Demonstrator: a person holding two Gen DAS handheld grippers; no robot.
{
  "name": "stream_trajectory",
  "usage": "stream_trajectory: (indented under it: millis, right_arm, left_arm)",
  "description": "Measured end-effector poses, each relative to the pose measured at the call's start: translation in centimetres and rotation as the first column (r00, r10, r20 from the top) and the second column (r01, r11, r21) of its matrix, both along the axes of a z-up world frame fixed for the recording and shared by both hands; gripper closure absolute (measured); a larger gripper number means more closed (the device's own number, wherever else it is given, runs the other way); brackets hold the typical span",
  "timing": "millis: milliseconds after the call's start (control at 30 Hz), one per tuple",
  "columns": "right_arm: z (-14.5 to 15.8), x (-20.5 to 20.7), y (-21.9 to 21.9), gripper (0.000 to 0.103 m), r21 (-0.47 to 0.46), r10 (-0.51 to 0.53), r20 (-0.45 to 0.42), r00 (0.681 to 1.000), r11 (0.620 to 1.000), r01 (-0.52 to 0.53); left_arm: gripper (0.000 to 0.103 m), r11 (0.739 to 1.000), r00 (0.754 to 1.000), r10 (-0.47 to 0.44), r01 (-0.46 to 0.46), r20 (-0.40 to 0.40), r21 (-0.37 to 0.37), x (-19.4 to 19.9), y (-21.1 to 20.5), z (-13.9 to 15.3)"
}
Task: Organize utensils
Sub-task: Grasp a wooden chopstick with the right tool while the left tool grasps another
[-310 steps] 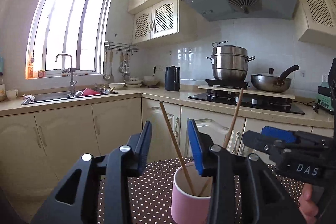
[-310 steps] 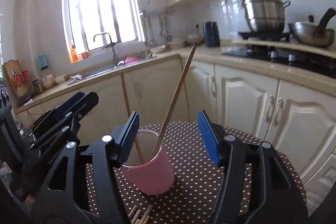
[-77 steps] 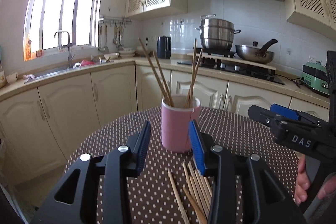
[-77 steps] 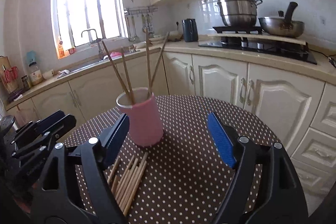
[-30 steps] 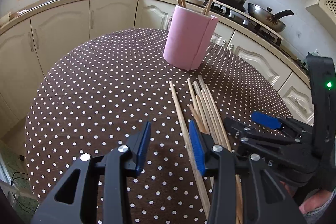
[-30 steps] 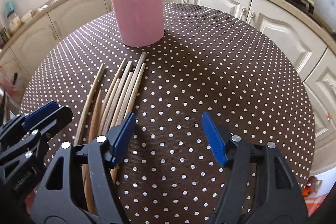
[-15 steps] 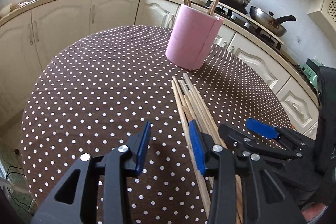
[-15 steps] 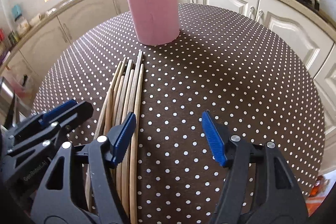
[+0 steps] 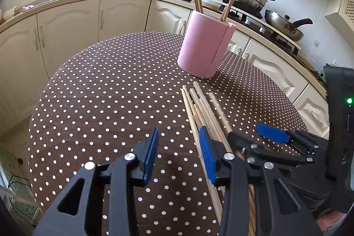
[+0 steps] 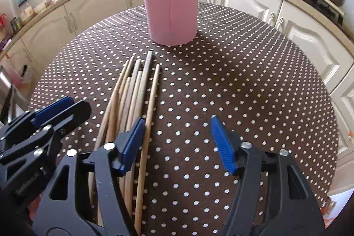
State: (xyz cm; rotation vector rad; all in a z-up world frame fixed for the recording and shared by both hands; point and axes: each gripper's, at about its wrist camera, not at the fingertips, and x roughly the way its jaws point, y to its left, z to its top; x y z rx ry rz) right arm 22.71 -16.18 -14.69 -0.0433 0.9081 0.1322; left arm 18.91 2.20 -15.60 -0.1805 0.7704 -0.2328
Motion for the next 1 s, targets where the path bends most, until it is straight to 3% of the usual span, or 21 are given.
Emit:
stream_trajectory:
  millis: [33, 67, 100, 267, 433, 700, 833, 933, 1000]
  right_arm:
    - [0.1, 0.0, -0.2, 0.070, 0.008, -0.003, 0.004, 1.000, 1.000, 0.003]
    - [0.1, 0.1, -0.6, 0.088, 0.013, -0.010, 0.005, 1.000, 1.000, 0.010]
    - [0.1, 0.1, -1.0, 0.093, 0.025, -0.011, 0.002, 1.000, 1.000, 0.011]
    - [0.1, 0.3, -3.2, 0.097, 0.173, -0.012, -0.014, 1.000, 0.985, 0.014]
    - [0.0, 0.6, -4.4, 0.097, 0.270, -0.008, -0.028, 1.000, 0.963, 0.015]
    - [0.0, 0.6, -4.3, 0.097, 0.276, -0.007, -0.029, 1.000, 0.961, 0.015]
    - [0.0, 0.6, -4.4, 0.097, 0.288, -0.010, -0.030, 0.999, 0.957, 0.019]
    - [0.0, 0.3, -4.5, 0.097, 0.286, -0.013, -0.029, 0.999, 0.958, 0.021]
    - [0.1, 0.2, -4.4, 0.097, 0.279, -0.015, -0.028, 0.999, 0.960, 0.023]
  left_arm:
    - [0.065, 1.000, 1.000, 0.004, -0.004, -0.001, 0.004, 0.0, 0.0, 0.0]
    - [0.065, 1.000, 1.000, 0.007, -0.006, -0.002, 0.008, 0.0, -0.2, 0.0]
    - [0.065, 1.000, 1.000, 0.008, -0.008, -0.004, 0.014, 0.1, -0.3, 0.0]
    - [0.055, 0.996, 1.000, -0.026, 0.027, -0.013, 0.079, 0.3, -1.5, -0.1]
    - [0.055, 0.983, 0.999, -0.023, 0.031, -0.044, 0.180, 0.7, -3.1, -0.3]
    - [0.045, 0.964, 0.996, 0.028, -0.004, -0.088, 0.265, 2.1, -4.0, 0.1]
    - [0.045, 0.968, 0.991, 0.054, -0.021, -0.123, 0.249, 3.0, -4.1, -0.1]
    - [0.048, 0.959, 0.989, 0.070, -0.032, -0.128, 0.281, 3.2, -4.6, -0.2]
    - [0.057, 0.958, 0.989, 0.071, -0.032, -0.126, 0.284, 3.4, -4.9, 0.0]
